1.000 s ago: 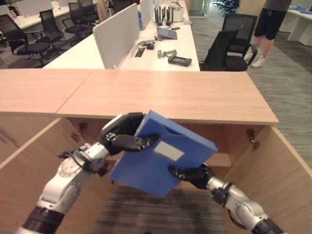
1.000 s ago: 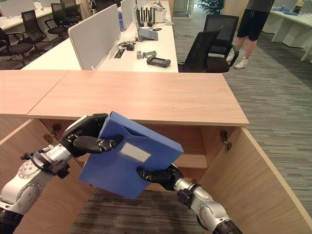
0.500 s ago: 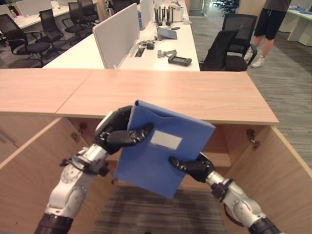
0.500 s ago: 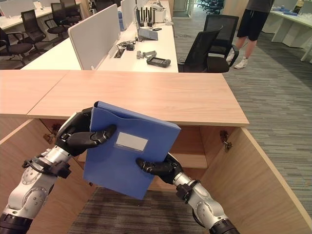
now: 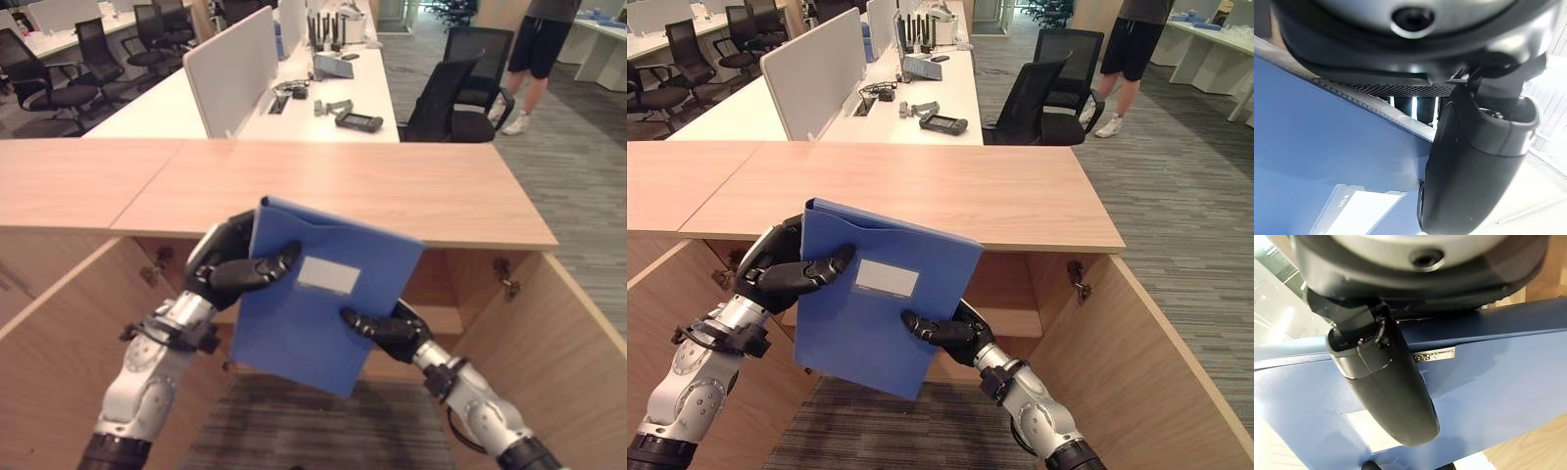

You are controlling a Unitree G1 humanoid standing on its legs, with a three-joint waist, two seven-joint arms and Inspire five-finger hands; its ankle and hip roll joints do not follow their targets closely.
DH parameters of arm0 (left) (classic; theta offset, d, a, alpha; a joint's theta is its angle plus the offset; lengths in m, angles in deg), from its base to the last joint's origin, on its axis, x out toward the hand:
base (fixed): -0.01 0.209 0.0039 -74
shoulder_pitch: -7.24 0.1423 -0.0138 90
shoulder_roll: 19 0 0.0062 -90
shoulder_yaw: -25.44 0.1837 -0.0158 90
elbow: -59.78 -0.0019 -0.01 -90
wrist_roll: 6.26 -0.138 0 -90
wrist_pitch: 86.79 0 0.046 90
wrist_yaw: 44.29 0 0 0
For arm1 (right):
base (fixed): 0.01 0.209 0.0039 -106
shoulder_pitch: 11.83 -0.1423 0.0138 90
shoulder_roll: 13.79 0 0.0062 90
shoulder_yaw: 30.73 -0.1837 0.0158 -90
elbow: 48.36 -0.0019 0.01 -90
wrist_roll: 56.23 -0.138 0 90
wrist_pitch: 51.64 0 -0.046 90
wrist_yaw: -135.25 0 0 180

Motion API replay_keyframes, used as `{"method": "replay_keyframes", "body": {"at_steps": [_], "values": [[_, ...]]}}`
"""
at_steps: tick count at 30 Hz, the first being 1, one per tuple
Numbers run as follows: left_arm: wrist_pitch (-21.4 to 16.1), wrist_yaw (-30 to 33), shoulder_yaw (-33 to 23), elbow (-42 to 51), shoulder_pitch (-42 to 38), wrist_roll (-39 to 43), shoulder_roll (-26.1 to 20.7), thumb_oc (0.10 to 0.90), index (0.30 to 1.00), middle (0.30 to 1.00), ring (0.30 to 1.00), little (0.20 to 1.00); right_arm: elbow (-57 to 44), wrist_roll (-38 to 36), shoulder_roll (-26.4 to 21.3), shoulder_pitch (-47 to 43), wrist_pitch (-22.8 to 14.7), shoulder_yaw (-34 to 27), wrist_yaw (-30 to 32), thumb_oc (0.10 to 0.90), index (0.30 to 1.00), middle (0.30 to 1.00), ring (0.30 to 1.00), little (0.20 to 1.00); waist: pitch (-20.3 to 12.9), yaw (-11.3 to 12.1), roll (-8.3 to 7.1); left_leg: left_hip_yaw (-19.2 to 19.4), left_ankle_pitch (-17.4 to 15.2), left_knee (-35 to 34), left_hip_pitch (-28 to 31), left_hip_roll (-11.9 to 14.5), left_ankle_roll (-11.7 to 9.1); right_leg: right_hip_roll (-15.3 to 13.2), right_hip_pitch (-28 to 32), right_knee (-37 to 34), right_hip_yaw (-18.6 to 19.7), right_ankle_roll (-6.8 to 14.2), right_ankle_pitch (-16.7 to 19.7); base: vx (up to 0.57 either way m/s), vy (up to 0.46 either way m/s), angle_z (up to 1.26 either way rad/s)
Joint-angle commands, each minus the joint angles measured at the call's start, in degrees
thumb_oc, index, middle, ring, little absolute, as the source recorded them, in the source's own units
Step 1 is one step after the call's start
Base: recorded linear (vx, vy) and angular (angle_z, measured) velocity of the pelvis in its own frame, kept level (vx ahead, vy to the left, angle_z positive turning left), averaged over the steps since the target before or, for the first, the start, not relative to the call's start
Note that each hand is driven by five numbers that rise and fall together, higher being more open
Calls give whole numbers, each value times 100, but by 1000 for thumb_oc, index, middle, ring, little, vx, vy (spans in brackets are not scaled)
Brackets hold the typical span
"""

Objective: Put the empty folder in the office cabinet

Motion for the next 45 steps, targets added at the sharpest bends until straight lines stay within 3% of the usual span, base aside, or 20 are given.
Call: {"method": "replay_keyframes", "body": {"at_steps": [1, 12, 13, 14, 19, 23, 33, 39, 45], "values": [[-848, -55, -18, 448, -827, 333, 344, 400, 300, 300, 300, 300, -1074, -461, 637, -814, -400, 172, -396, 400, 300, 300, 300, 300, -306, 36, 42, 37, -654, -12, 326, 375, -208, -345, -231, 443, -62, 295, -426, 0, 0, 0], [-884, -23, -101, 481, -710, 255, 441, 400, 300, 300, 300, 300, -1031, -448, 660, -762, -357, 207, -413, 400, 300, 300, 300, 300, -303, 52, 24, 34, -653, -12, 319, 384, -216, -324, -224, 410, -57, 274, -425, 0, 0, 0], [-885, -21, -116, 473, -686, 228, 436, 551, 526, 526, 526, 526, -1013, -417, 635, -748, -334, 219, -422, 400, 300, 300, 300, 300, -299, 59, 22, 32, -649, -12, 313, 385, -217, -324, -224, 410, -60, 274, -424, 0, 0, 0], [-906, 0, -170, 451, -626, 132, 391, 800, 900, 900, 900, 900, -971, -302, 550, -718, -277, 238, -448, 400, 300, 300, 300, 300, -289, 73, 19, 23, -647, -12, 311, 385, -217, -322, -229, 411, -57, 272, -423, 0, 0, 0], [-989, 46, -436, 286, -376, -221, 343, 800, 900, 900, 900, 900, -934, 32, 323, -579, -175, 153, -505, 400, 300, 300, 300, 300, -285, 97, 8, 25, -652, -12, 304, 389, -224, -327, -224, 393, -76, 274, -422, 0, 0, 0], [-984, -71, -844, -134, 259, -702, 185, 800, 900, 900, 900, 900, -828, 503, 60, -279, -73, -116, -551, 400, 300, 300, 300, 300, -270, 149, 6, 29, -649, -12, 291, 382, -231, -330, -221, 383, -105, 284, -413, 0, 0, 0], [-762, -386, -1032, -986, 1217, -884, 441, 800, 900, 900, 900, 900, -355, 797, 42, 410, -57, -623, -531, 400, 300, 300, 300, 300, -213, 223, 6, -35, -622, -12, 234, 383, -225, -333, -248, 406, -161, 300, -407, 7, 5, 2], [-623, -533, -661, -1821, 1570, -1274, 562, 800, 900, 900, 900, 900, 306, 777, 303, 851, -139, -1018, -372, 400, 300, 300, 300, 300, -141, 231, 7, -110, -586, -12, 126, 364, -221, -342, -285, 423, -258, 317, -406, 7, 11, 5], [-578, -411, -172, -2713, 1529, -1681, 669, 800, 900, 900, 900, 900, 1095, 305, 771, 779, -348, -1439, 65, 400, 300, 300, 300, 300, -106, 226, 41, -197, -557, -12, 26, 349, -234, -322, -318, 442, -350, 300, -430, 7, -10, 15]]}}
